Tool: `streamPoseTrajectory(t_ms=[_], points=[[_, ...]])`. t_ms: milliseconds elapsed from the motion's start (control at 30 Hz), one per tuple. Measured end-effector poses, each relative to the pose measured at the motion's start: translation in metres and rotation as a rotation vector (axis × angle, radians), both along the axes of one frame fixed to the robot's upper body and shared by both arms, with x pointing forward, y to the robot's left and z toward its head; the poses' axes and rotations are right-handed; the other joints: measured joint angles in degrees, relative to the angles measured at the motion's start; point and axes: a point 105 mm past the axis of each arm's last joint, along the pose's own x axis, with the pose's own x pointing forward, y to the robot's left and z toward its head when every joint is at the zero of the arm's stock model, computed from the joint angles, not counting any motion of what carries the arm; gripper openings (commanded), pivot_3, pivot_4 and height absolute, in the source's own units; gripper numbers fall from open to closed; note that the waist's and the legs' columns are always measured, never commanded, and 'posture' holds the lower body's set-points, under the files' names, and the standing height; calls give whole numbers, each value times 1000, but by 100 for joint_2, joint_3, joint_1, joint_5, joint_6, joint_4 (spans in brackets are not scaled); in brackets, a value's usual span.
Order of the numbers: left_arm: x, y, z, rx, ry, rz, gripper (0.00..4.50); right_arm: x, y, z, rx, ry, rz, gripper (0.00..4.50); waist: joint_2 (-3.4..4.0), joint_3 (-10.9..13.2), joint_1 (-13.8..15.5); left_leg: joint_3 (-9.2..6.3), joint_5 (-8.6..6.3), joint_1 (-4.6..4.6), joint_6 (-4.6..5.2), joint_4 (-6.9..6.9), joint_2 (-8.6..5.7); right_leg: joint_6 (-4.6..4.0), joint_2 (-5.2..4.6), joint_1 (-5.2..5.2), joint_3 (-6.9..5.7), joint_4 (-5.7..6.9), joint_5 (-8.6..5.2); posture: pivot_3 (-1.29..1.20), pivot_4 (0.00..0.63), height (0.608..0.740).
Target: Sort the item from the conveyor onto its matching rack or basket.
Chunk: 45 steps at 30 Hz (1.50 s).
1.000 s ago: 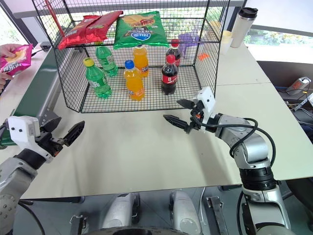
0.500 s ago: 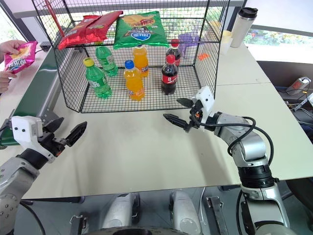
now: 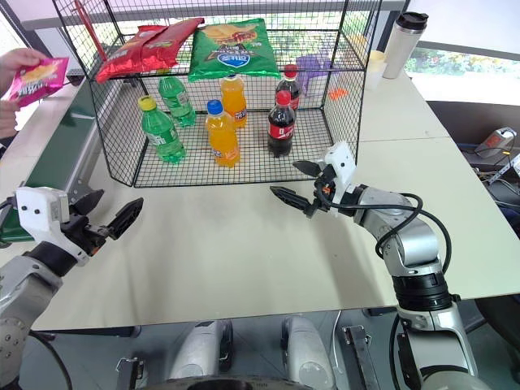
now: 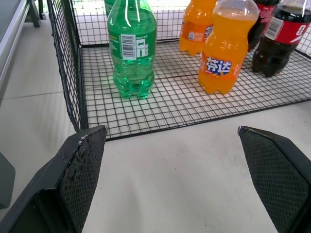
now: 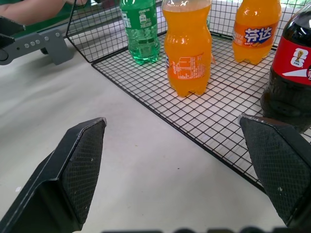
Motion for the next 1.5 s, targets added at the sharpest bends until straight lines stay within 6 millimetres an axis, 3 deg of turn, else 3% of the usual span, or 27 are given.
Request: streamPoseTrajectory(t_ms=[933,1100,1167,1233,1300,1400,1500], points=[[1,2,-2,11,-1,28,4473,5,2,-5,-20,-4,-9,4500,0,0,-2,0,0,0,0,0,0,0,0,0,0,0,0,0,150,740],[-3,10,3,39,-16,63,4473,7,6,-1,-19,-10,22,4500,0,0,-3,0,0,0,0,0,0,0,1,0,0,0,0,0,150,740],[-8,24,12,167,-27,114,4473,9,10,6,1,-5,48,4500,-4,2,-28,0,0,0,0,-2,2,-1,4,-5,1,2,1,0,150,740],[-20,61,37,497,-67,245,4473,11,18,26,44,-19,93,4500,-4,4,-66,5,0,0,0,-11,8,-9,11,-19,4,4,4,0,150,740],[-34,84,58,752,-93,331,4473,12,23,45,86,-49,125,4500,5,2,-42,8,0,0,0,-18,7,-11,8,-21,4,1,2,0,150,740],[-50,105,66,1082,-78,360,4473,10,40,63,135,-80,195,4500,9,2,-23,15,-1,-5,-2,-32,8,-14,-1,-29,3,-13,1,0,150,740],[-63,122,67,1327,-43,361,4473,5,57,65,145,-79,267,4500,9,2,-3,23,-2,-15,-3,-37,5,-14,-21,-34,-1,-30,1,0,150,740]])
